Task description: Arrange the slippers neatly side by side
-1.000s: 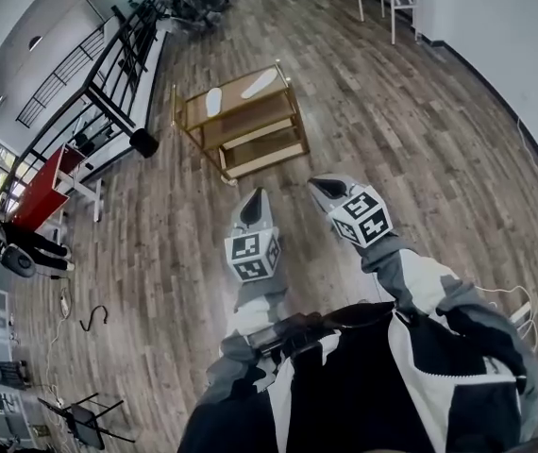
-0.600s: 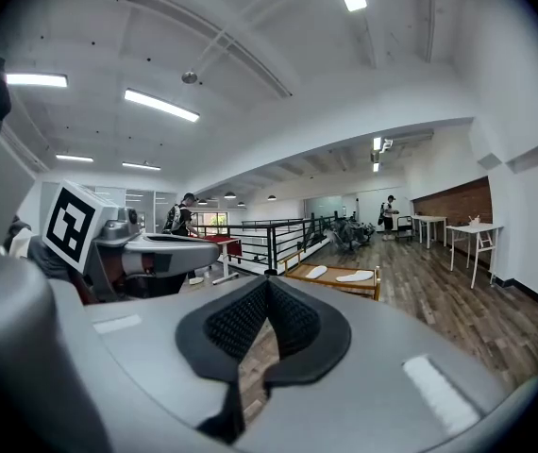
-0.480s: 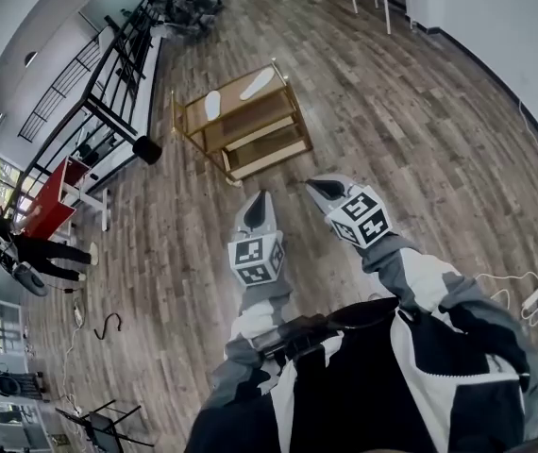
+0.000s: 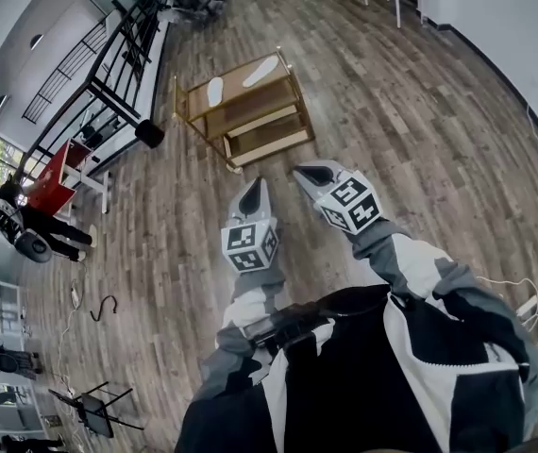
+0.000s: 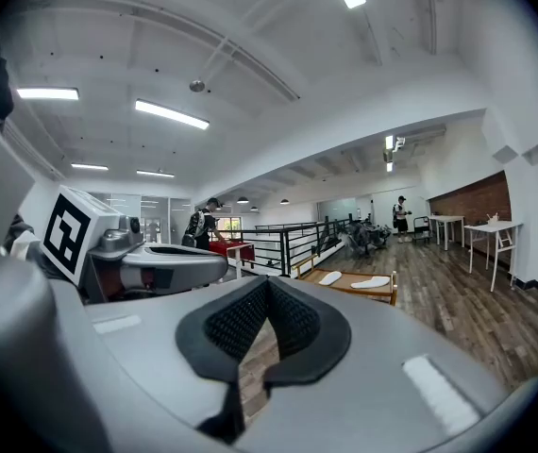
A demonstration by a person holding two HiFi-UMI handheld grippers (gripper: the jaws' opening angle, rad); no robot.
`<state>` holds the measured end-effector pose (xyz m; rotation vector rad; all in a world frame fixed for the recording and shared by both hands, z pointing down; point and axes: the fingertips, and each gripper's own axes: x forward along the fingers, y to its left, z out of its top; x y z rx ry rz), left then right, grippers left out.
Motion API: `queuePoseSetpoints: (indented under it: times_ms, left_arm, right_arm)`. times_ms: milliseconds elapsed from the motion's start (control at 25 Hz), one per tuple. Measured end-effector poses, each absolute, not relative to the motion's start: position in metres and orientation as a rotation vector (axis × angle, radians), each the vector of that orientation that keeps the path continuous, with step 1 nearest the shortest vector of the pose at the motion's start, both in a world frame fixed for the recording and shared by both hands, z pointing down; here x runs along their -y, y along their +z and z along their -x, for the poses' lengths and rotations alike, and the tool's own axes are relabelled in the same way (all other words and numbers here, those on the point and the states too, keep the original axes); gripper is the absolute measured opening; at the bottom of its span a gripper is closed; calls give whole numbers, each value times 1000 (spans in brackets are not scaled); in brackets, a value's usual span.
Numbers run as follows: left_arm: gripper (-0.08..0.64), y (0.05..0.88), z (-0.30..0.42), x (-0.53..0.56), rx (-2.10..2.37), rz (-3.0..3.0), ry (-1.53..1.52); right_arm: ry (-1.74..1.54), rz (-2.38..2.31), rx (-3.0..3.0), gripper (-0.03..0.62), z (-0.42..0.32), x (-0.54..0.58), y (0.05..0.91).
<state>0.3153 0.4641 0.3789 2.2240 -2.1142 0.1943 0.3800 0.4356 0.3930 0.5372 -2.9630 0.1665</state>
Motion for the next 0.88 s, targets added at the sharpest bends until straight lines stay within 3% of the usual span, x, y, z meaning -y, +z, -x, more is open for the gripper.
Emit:
queuePoseSetpoints:
  times_ms: [360,880]
  left_arm:
    - [2,398,-356,-439,2174,-2134,216]
    - [2,402,-326,-415,2235,-2032,202]
  right_arm:
    - [131,-328,2961,5,-396,-419,401]
    - [117,-252,2948,5,-377,-386,403]
